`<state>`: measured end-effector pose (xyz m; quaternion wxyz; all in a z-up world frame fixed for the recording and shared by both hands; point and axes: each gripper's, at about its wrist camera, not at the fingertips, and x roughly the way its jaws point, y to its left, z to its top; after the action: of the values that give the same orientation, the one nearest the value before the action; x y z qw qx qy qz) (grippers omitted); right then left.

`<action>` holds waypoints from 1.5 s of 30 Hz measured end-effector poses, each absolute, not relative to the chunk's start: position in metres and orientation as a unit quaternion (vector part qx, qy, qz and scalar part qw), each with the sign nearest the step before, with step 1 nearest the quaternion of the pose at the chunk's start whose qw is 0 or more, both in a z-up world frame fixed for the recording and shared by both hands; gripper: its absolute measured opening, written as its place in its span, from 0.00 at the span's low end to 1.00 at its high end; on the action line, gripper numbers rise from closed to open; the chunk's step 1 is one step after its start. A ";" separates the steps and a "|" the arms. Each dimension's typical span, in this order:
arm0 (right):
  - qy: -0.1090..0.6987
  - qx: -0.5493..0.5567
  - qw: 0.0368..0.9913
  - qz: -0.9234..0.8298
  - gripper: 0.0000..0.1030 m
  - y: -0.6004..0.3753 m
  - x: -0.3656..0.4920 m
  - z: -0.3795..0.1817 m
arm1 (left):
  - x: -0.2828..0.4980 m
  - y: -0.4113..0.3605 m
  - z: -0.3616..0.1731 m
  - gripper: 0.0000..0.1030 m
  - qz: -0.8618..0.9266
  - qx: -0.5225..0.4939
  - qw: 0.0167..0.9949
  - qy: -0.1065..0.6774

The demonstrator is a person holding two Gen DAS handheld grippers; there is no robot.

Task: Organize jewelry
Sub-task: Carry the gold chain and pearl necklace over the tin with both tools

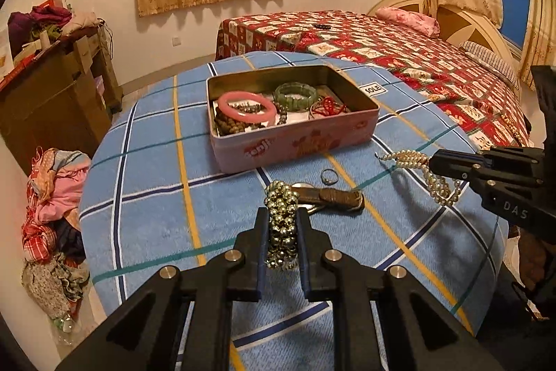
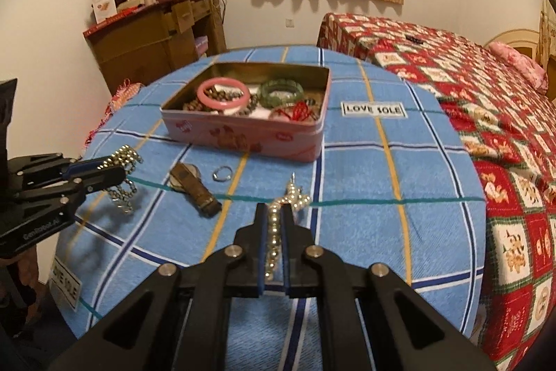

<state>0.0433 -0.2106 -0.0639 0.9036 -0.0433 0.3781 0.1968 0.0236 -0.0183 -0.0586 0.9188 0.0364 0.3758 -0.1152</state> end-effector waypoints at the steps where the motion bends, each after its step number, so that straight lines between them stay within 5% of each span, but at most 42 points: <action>1: 0.375 -0.043 0.905 0.199 0.08 -0.210 0.043 -0.061 | 0.024 -0.018 -0.057 0.14 -0.116 0.036 0.919 0.374; 45: 0.286 -0.080 0.929 0.220 0.08 -0.184 0.095 0.014 | 0.102 -0.013 0.028 0.14 -0.077 0.049 0.953 0.290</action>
<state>0.0947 -0.1841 0.0138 0.9290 -0.0804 0.2864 0.2203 0.1025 -0.0128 0.0282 0.9526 0.0495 0.2902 -0.0775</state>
